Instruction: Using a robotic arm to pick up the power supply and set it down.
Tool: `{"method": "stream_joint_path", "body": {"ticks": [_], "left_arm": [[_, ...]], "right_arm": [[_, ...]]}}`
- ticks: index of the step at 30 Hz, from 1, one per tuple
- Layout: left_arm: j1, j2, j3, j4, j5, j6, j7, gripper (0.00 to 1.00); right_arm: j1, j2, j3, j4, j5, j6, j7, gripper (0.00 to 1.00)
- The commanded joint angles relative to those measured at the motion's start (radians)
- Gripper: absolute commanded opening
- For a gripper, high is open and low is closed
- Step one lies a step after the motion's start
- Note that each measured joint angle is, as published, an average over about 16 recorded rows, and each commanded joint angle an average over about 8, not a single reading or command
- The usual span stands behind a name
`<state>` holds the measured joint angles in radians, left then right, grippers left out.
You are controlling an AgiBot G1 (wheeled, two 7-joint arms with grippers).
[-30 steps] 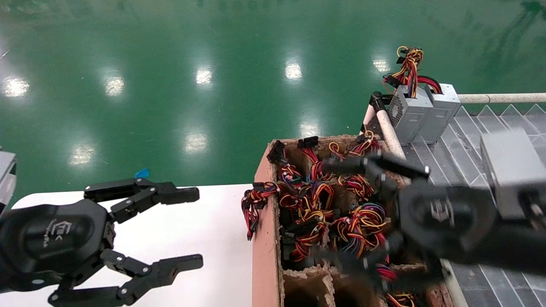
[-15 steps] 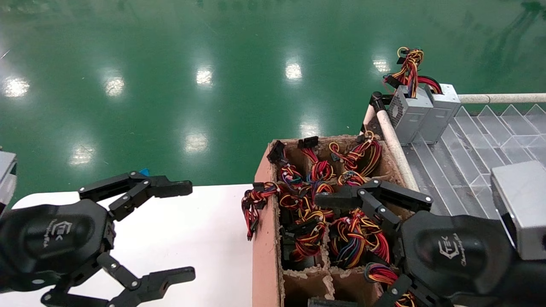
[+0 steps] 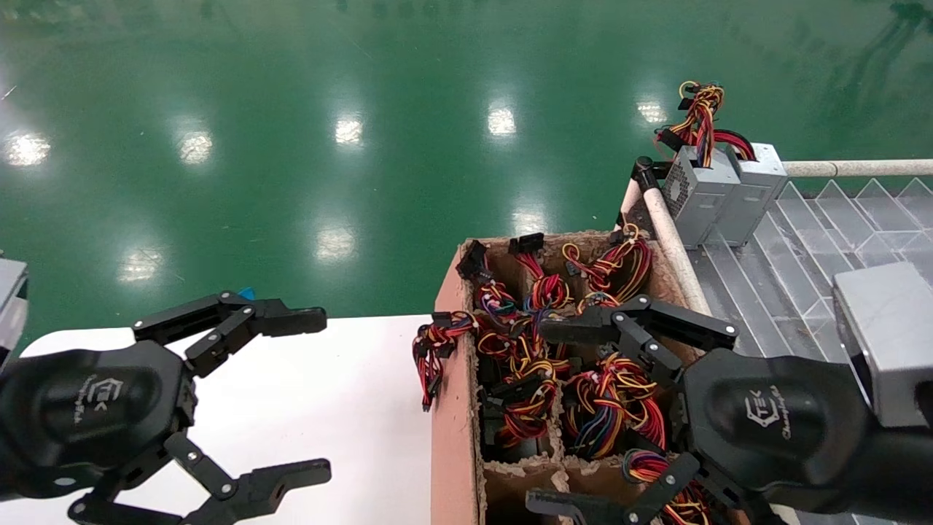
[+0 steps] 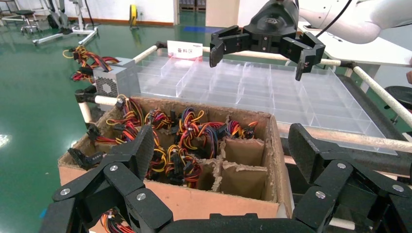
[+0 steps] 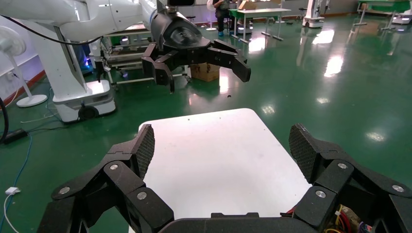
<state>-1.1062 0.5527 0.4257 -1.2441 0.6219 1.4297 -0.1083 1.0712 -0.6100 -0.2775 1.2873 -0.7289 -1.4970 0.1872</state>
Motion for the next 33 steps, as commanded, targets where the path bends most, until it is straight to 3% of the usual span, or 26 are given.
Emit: {"method": "stream_joint_path", "body": {"ticks": [1,33], "left_arm": [[0.000,0.000,0.000,0.000,0.000,0.000,0.000,1.00],[0.000,0.000,0.000,0.000,0.000,0.000,0.000,1.00]], "right_arm": [[0.001,0.000,-0.001,-0.002,-0.001,0.001,-0.001,1.00],[0.007,-0.003,-0.005,-0.008,-0.003,0.003,-0.004,1.00]]}}
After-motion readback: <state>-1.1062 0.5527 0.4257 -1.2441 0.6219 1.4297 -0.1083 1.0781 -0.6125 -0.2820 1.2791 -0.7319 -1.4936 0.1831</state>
